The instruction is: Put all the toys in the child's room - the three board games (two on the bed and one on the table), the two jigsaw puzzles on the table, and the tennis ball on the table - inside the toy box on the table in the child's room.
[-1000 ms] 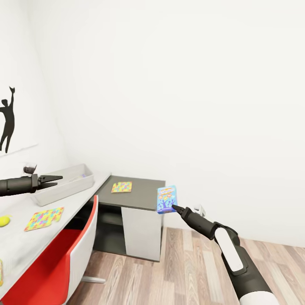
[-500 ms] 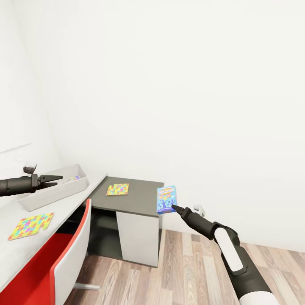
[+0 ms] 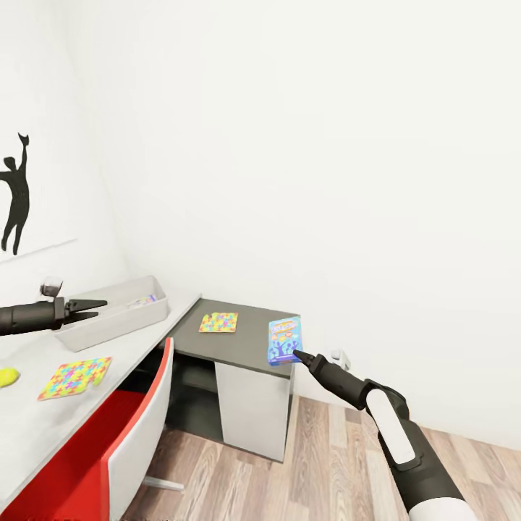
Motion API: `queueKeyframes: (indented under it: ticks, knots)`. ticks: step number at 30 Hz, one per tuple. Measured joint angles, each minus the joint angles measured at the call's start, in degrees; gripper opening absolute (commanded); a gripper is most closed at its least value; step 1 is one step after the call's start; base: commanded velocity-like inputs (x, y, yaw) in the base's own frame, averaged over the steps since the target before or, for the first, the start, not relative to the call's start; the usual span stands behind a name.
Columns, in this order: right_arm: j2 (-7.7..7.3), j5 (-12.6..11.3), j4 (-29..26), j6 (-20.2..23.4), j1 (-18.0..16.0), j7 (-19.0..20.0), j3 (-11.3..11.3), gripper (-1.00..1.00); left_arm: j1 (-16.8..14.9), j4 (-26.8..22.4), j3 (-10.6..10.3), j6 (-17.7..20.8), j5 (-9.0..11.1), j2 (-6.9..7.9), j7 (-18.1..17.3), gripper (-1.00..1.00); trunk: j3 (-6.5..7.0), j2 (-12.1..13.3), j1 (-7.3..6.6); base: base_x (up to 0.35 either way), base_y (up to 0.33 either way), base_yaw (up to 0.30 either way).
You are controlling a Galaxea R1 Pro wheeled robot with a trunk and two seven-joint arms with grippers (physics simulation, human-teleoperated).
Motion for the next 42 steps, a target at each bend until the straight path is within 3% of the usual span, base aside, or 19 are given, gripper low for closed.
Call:
queueKeyframes:
  ticks: [42]
  knots:
    - [-0.09,0.0,-0.1,-0.3,0.0,0.2,-0.1,-1.00,0.0,0.0,0.1,0.0,0.1,-0.15,0.0,1.00,-2.19,0.0,-0.01,0.214,-0.044,0.233]
